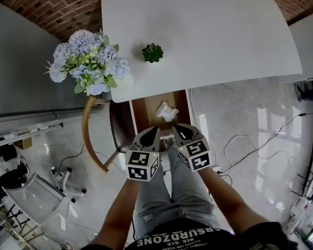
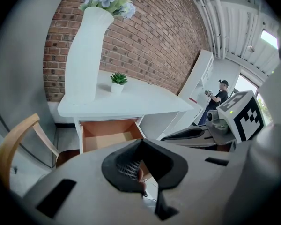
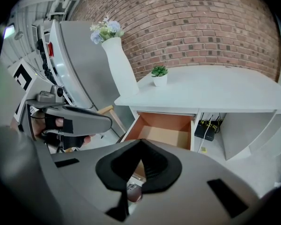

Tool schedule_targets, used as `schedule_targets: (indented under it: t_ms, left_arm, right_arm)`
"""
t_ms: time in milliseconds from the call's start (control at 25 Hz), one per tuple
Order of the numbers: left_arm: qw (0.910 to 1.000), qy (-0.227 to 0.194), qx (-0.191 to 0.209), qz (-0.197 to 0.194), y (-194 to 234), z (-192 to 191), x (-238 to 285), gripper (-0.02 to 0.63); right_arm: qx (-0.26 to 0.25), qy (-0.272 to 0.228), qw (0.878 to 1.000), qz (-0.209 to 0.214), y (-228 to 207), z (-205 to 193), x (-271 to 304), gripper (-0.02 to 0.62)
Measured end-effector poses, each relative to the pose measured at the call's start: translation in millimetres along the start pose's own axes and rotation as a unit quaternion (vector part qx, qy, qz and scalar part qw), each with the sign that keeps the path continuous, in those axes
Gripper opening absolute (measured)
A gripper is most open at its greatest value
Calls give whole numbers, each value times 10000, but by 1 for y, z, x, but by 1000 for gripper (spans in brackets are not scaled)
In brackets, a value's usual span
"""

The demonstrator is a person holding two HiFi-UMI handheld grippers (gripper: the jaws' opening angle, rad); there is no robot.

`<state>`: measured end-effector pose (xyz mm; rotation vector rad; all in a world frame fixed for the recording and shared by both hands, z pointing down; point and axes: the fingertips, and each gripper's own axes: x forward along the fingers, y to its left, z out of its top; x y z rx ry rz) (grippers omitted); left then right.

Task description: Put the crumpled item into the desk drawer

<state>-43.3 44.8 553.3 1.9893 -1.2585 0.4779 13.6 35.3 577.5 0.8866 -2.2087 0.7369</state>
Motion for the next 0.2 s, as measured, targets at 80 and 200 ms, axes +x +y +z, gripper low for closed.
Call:
schedule_targets:
  t_ms: [80, 200]
  left_arm:
    - [10000, 11, 0, -23, -1, -1, 2, -3]
    - [10000, 20, 23, -72, -3, -1, 6, -3]
  right_arm:
    - [-54, 2, 10000, -14, -2, 1, 0, -3]
    - [-82, 4, 9999, -59, -7, 2, 0, -3]
